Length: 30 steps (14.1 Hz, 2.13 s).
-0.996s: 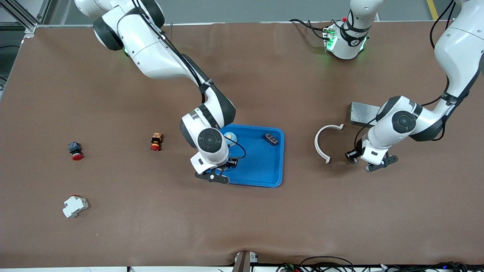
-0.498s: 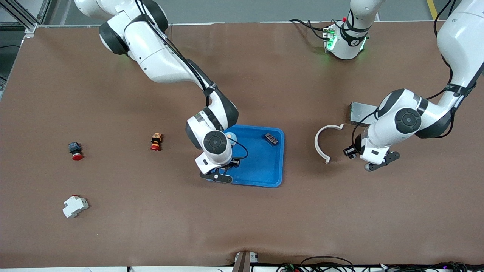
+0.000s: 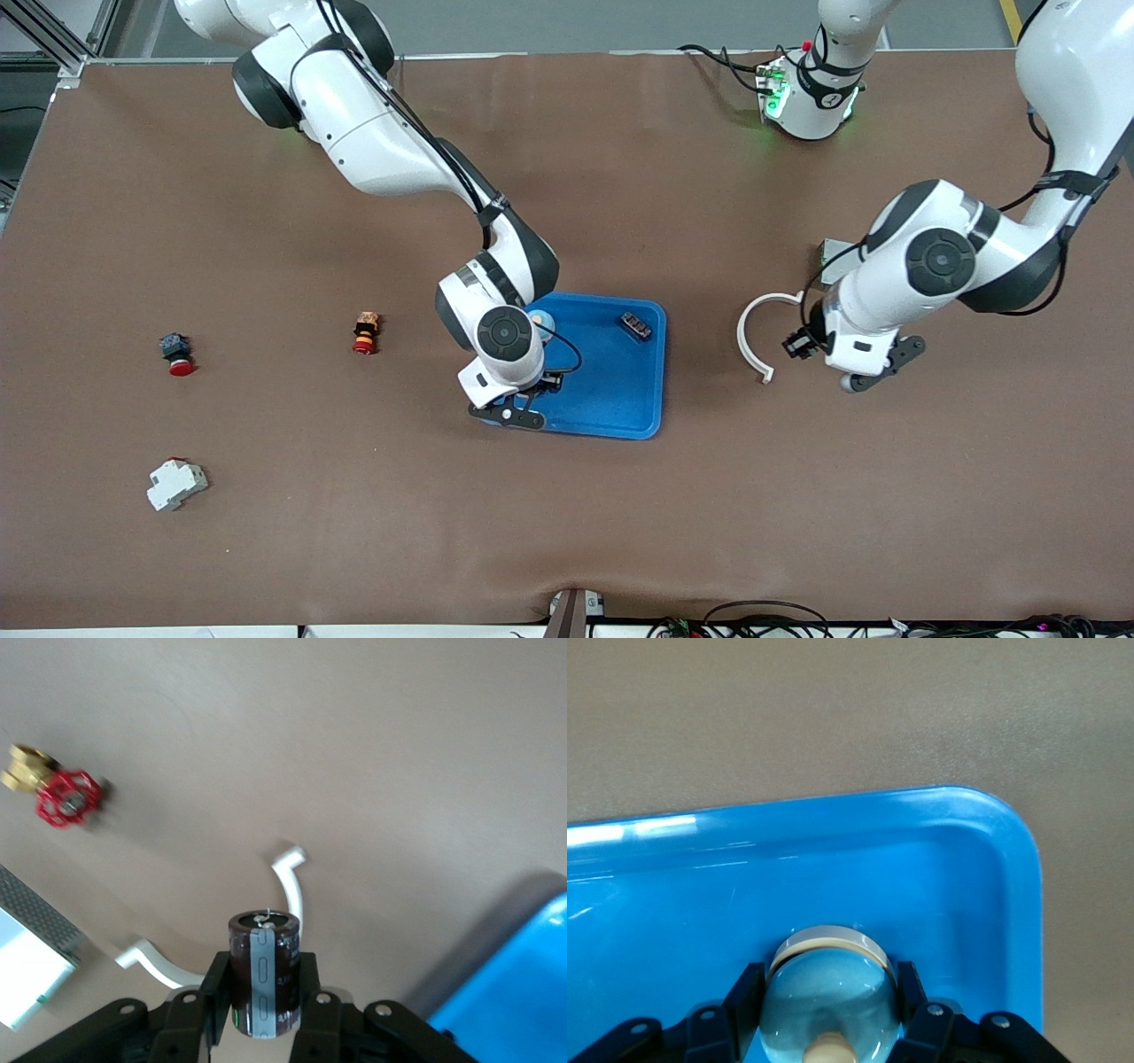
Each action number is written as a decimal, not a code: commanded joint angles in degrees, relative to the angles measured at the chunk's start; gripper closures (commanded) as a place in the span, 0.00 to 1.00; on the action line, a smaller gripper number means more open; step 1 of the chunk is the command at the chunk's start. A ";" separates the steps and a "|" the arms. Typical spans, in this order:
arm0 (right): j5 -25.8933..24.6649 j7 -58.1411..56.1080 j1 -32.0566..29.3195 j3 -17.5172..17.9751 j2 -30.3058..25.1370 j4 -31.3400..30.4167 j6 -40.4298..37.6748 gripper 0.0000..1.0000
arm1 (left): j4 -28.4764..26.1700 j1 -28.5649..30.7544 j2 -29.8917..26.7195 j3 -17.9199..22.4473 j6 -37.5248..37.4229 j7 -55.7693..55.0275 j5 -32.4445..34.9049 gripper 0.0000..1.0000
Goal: Place electrolytic capacitor and blue bell in tray
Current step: 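Carry the capacitor and blue button over the tray with both grippers, then lower the blue button into the tray and open the right gripper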
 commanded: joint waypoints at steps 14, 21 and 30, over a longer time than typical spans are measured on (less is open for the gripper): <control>-2.48 -13.15 -2.36 0.01 -12.87 2.14 -18.55 0.00 | 15.36 -41.80 2.63 26.73 0.08 -16.22 -4.73 1.00; -2.74 -17.58 -8.87 -0.16 -22.02 1.61 -29.20 0.00 | 22.73 -45.42 6.94 28.41 4.83 -17.71 -7.18 1.00; -3.62 -29.07 -14.76 -0.43 -31.16 -2.07 -32.64 0.00 | 23.10 -53.49 10.46 37.71 19.06 -19.56 -6.84 1.00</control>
